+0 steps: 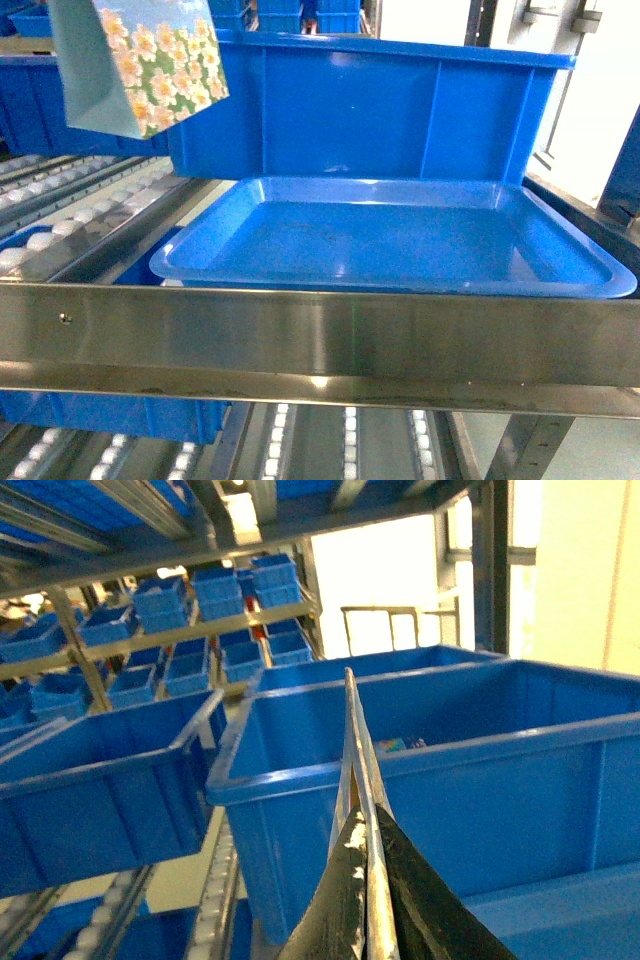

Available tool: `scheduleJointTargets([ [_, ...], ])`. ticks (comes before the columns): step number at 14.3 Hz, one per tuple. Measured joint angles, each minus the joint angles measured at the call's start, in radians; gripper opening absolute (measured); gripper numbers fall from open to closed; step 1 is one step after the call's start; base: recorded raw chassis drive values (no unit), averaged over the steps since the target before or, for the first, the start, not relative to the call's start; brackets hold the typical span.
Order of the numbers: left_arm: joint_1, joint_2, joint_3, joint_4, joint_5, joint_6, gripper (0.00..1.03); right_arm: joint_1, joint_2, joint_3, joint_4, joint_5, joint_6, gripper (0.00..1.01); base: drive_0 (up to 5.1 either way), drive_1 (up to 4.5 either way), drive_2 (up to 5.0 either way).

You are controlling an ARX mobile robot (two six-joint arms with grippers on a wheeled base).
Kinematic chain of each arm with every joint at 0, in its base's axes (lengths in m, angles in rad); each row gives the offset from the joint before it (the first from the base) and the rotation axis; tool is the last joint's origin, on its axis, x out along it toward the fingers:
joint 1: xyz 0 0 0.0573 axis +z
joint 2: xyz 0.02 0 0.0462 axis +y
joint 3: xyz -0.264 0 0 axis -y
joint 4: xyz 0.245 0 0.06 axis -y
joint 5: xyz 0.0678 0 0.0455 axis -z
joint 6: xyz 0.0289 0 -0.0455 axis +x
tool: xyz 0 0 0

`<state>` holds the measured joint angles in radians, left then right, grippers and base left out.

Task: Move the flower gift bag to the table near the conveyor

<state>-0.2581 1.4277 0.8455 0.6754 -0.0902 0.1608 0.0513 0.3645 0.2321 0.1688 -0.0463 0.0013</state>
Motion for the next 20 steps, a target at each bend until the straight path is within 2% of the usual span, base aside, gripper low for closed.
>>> scheduleJointTargets([
  [4, -0.030, -0.260, -0.201, -0.059, -0.081, 0.005, 0.02, 0.000, 0.000, 0.000, 0.000, 0.000, 0.002, 0.02, 0.0, 0.00, 0.0],
  [5, -0.035, -0.326, -0.241, -0.109, -0.103, -0.001, 0.02, 0.000, 0.000, 0.000, 0.000, 0.000, 0.002, 0.02, 0.0, 0.00, 0.0],
  [7, -0.051, -0.544, -0.346, -0.256, -0.184, -0.007, 0.02, 0.000, 0.000, 0.000, 0.000, 0.000, 0.002, 0.02, 0.0, 0.00, 0.0],
  [8, -0.053, -0.610, -0.363, -0.278, -0.198, -0.007, 0.02, 0.000, 0.000, 0.000, 0.000, 0.000, 0.002, 0.02, 0.0, 0.00, 0.0],
  [16, -0.056, -0.606, -0.360, -0.271, -0.199, -0.021, 0.02, 0.000, 0.000, 0.000, 0.000, 0.000, 0.002, 0.02, 0.0, 0.00, 0.0],
  [20, -0.056, -0.606, -0.360, -0.271, -0.198, -0.021, 0.02, 0.000, 0.000, 0.000, 0.000, 0.000, 0.002, 0.02, -5.1, 2.37, 2.4],
])
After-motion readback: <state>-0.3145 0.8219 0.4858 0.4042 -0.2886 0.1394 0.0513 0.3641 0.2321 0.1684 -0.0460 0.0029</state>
